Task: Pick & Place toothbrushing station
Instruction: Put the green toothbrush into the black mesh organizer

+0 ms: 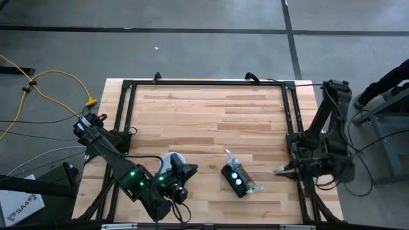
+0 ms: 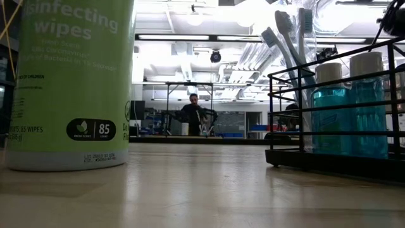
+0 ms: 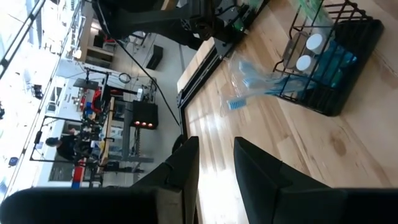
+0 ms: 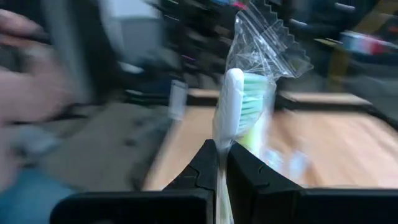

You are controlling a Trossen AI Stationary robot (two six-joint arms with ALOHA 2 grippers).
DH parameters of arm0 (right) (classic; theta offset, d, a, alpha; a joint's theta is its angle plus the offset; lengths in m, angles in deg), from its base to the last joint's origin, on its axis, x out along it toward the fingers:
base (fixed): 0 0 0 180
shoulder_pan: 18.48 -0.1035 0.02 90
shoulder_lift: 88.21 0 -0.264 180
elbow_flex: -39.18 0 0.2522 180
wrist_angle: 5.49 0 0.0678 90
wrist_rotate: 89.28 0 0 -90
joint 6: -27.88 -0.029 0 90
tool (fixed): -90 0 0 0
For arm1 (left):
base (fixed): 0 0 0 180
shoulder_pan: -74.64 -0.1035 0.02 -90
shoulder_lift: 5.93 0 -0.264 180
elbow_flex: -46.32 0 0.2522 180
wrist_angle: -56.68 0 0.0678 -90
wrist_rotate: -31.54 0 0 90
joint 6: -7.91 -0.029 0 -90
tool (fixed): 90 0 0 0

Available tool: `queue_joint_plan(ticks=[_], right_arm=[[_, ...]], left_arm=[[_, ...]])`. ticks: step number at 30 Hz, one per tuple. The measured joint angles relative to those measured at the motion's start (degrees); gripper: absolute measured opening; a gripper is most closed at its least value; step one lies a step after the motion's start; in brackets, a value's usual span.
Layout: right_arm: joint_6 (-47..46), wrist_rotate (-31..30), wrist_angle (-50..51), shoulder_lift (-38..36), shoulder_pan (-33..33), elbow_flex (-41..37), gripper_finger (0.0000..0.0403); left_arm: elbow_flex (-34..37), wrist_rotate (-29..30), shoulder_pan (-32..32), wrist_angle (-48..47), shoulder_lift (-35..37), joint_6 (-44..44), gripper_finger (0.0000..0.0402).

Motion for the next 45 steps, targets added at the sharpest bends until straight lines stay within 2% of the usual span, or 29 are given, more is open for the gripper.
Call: queue_joint_plan(ticks=[3,5,13,18,24,38,45], right_arm=[[13.73,9.32,-15.75,-3.77,0.71,-5.17,0.0006],[19.77,13.08,-22.97,-6.01,1.57,-8.93,0.0007],[27.32,20.54,-31.33,-14.12,5.42,-19.48,0.0007],[26.72,27.24,-33.16,-17.32,9.24,-23.45,0.0007],[24.18,33.76,-34.23,-17.54,14.65,-25.05,0.0008],[16.47,54.38,-34.81,-12.59,30.48,-25.03,0.0008],[12.34,59.35,-34.82,-10.36,34.76,-25.03,0.0009]], left_arm=[[0.00,0.02,-0.32,0.06,0.00,-0.01,0.0094],[0.00,0.02,-0.56,0.14,0.00,-0.18,0.0094],[0.00,-2.46,-0.94,1.14,0.00,-0.98,0.0094],[0.00,-2.43,-0.96,1.11,0.00,-0.98,0.0094],[0.00,-2.43,-0.96,1.11,0.00,-0.96,0.0094],[0.00,-2.57,-0.96,1.11,0.00,-0.61,0.0094],[0.00,-2.58,-0.96,1.11,0.00,-0.61,0.0094]])
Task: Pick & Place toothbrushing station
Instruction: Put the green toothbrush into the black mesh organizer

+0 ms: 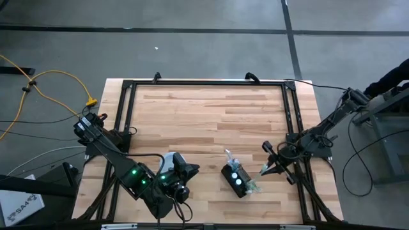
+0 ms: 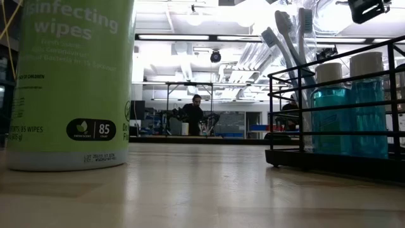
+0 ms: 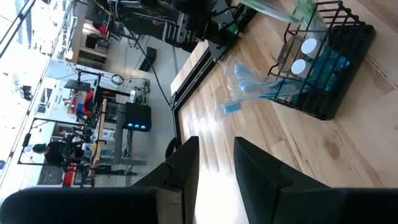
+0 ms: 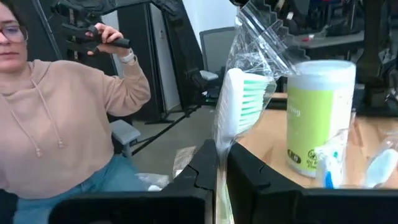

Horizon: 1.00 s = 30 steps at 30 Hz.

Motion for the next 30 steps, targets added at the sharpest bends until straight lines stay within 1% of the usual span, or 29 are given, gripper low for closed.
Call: queue_joint_plan(ticks=[6,14,18,24,30], right_arm=[[-2.81,0.64,-0.14,3.13,0.62,0.00,0.0009],[-3.41,0.42,-2.22,8.33,0.62,0.00,0.0009],[-4.85,-0.87,-2.68,11.52,0.62,0.00,0.0009],[-5.48,-1.04,-5.63,16.44,0.60,0.00,0.0009],[-7.96,-2.47,-6.37,19.65,0.58,0.00,0.0009]], left_arm=[[0.00,0.02,0.00,-0.01,0.00,0.00,0.0094],[0.00,0.02,0.00,-0.01,0.00,0.00,0.0094],[0.00,-0.37,0.00,-0.01,0.00,0.07,0.0094],[0.00,-0.40,0.00,-0.01,0.00,0.09,0.0094],[0.00,-0.39,0.00,0.00,0.00,0.20,0.0094]])
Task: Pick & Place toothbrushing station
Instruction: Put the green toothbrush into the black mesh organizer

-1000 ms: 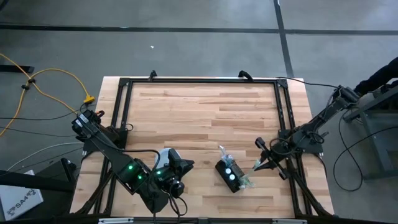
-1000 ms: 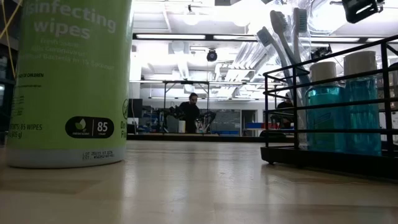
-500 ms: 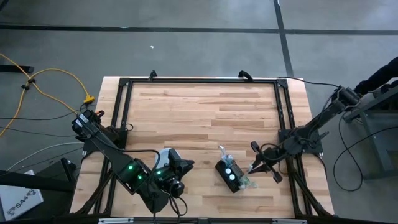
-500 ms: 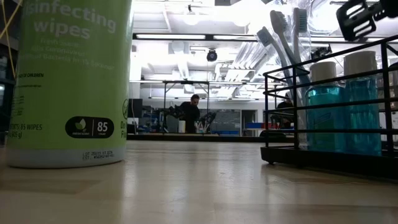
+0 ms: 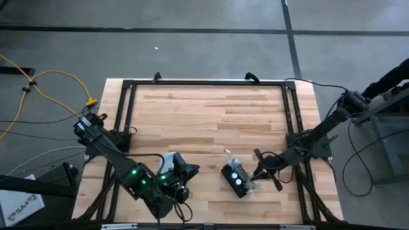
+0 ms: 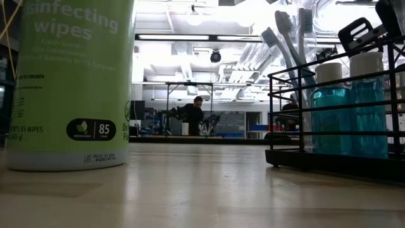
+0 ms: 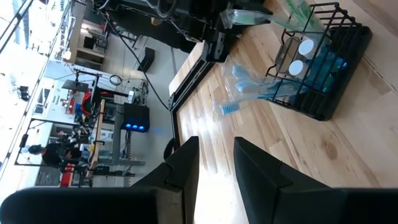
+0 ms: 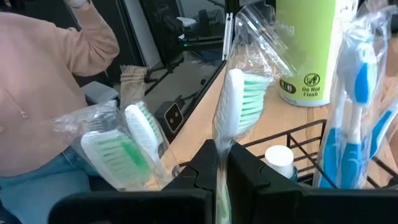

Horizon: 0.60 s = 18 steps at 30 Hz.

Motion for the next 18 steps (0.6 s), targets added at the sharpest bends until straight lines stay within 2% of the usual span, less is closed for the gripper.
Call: queue_joint_plan(ticks=[11,18], right_arm=[[-2.84,-1.24,-0.13,0.72,-0.02,0.00,0.0010],[-2.97,-3.90,-0.02,0.72,0.00,0.00,0.0048]], left_arm=[[0.00,0.00,0.00,-0.01,0.00,0.01,0.0094],[0.00,0.02,0.00,-0.01,0.00,0.01,0.0094]])
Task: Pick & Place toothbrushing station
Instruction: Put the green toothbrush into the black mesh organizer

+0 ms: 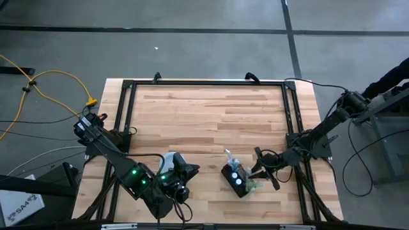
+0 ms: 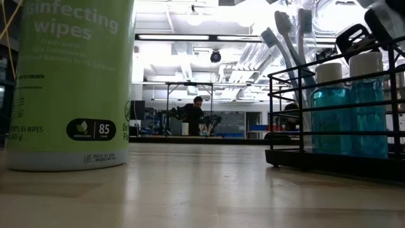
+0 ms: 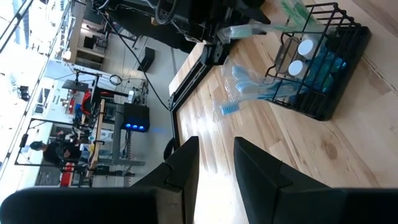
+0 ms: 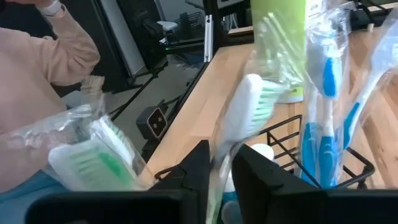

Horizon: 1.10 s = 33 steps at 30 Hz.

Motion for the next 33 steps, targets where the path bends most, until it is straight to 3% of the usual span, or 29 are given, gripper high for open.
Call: queue_joint_plan(ticks=[12,33], right_arm=[[-2.38,-0.75,-0.11,0.00,0.00,0.00,0.0108],[-2.36,2.74,-1.48,-0.61,0.00,0.02,0.0120]], left_arm=[[0.00,0.00,0.00,0.00,0.00,0.94,0.0094],[0.02,0.00,0.00,0.00,0.00,1.09,0.0094]])
